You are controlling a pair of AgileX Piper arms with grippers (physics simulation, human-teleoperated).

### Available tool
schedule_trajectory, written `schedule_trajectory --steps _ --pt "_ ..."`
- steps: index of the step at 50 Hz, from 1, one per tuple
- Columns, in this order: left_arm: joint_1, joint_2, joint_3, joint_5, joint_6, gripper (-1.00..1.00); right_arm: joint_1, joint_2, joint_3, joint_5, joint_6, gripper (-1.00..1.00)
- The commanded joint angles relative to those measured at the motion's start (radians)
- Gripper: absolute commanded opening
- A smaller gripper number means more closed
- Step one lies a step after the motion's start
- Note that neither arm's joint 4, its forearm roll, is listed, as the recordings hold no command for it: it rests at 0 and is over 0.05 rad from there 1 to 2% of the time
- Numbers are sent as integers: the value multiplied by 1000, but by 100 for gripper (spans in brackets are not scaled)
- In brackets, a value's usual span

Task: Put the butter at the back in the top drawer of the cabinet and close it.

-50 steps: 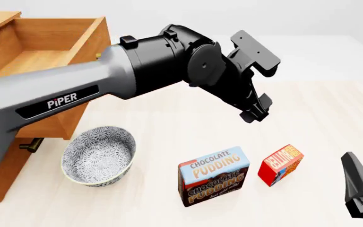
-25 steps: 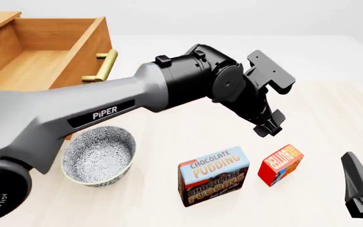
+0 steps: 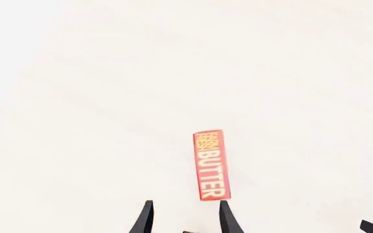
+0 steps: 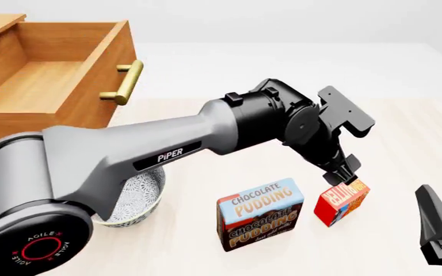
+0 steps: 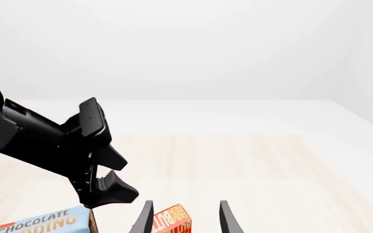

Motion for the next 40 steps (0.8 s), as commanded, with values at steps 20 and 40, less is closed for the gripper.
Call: schedule_trajectory --steps 20,40 --pt "-22 82 -66 10 -34 100 0 0 0 0 0 100" --pt "-42 122 -106 9 -65 100 0 0 0 0 0 100"
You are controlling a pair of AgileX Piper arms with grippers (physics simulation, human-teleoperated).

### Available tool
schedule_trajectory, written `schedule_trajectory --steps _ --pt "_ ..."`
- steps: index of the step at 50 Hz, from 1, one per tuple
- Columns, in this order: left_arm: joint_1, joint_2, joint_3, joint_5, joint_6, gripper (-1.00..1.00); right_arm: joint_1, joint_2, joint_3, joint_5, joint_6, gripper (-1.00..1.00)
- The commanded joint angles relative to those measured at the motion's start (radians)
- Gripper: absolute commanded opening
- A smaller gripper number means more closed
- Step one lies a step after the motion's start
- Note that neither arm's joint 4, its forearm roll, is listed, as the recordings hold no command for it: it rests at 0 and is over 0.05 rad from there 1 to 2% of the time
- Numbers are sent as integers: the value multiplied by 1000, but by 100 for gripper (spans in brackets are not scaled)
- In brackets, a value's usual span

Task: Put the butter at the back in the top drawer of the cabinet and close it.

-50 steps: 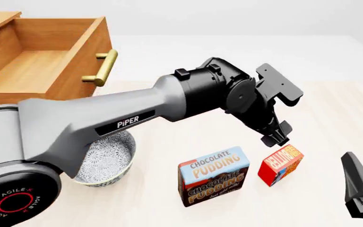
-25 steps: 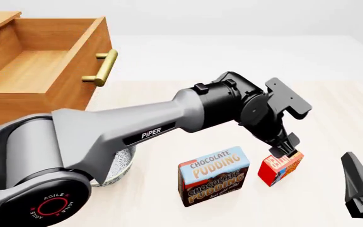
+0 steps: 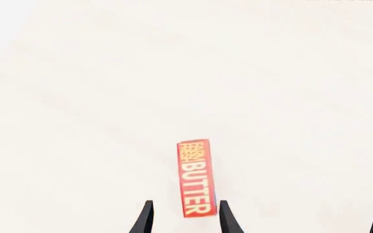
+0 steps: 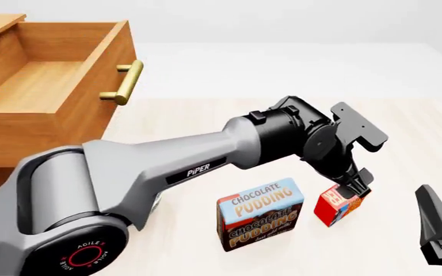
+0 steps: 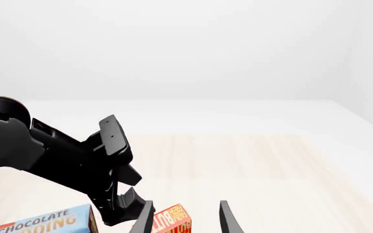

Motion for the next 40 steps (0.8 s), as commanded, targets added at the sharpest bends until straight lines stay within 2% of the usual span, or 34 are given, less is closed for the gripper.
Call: schedule_trajectory --steps 1,29,40 --pt "-7 20 -15 -2 -16 100 0 0 0 0 0 100" --pt "1 44 17 -44 -50 100 0 0 0 0 0 100" --pt "-14 67 -5 -39 -65 100 0 0 0 0 0 100"
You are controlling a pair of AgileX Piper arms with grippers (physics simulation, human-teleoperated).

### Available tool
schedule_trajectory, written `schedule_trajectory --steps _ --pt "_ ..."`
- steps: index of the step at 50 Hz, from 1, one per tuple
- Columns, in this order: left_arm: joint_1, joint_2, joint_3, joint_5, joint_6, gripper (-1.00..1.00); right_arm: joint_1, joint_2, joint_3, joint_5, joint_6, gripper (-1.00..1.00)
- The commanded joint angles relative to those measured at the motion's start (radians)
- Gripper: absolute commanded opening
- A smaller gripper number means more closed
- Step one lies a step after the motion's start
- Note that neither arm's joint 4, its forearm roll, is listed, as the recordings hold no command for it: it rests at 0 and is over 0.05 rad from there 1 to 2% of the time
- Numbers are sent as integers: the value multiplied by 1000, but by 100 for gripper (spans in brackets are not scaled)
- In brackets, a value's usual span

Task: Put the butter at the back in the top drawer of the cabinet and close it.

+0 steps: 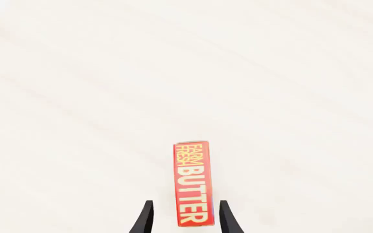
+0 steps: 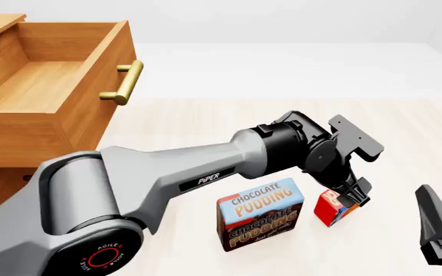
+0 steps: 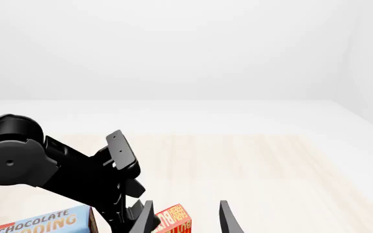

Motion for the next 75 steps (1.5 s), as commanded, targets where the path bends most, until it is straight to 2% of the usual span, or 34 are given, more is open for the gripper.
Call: schedule_trajectory --steps 1,48,75 --pt "-9 18 -13 -1 -14 100 0 0 0 0 0 100" --pt "-23 88 -66 6 -46 100 0 0 0 0 0 100" --pt "-21 101 -61 -9 -53 100 0 0 0 0 0 100"
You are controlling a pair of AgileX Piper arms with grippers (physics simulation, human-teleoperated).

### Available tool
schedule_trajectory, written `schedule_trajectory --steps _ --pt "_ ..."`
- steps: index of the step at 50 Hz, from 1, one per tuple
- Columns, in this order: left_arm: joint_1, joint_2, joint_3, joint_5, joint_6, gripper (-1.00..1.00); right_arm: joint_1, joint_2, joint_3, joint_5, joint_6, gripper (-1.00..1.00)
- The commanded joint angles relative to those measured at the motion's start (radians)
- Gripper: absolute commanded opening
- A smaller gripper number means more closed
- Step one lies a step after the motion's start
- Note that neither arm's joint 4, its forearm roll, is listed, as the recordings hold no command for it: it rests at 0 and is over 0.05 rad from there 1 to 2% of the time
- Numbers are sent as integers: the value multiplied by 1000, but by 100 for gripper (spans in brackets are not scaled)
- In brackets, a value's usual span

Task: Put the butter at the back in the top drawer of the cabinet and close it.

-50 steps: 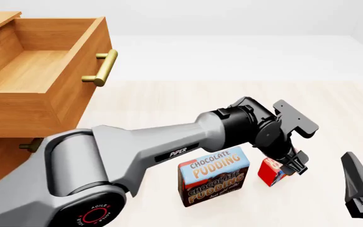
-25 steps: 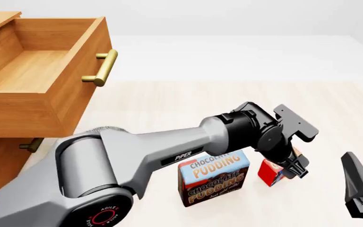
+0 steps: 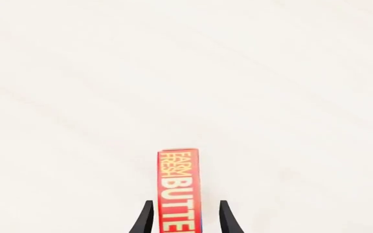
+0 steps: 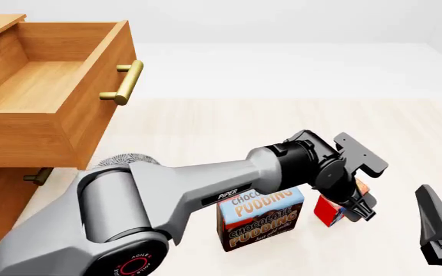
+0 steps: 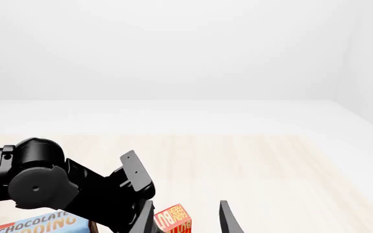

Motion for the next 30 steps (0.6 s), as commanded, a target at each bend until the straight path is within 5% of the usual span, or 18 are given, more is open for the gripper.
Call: schedule_trajectory --steps 1,30 --pt "4 0 8 -8 2 100 0 0 0 0 0 100" --pt "13 11 17 -19 -6 100 0 0 0 0 0 100"
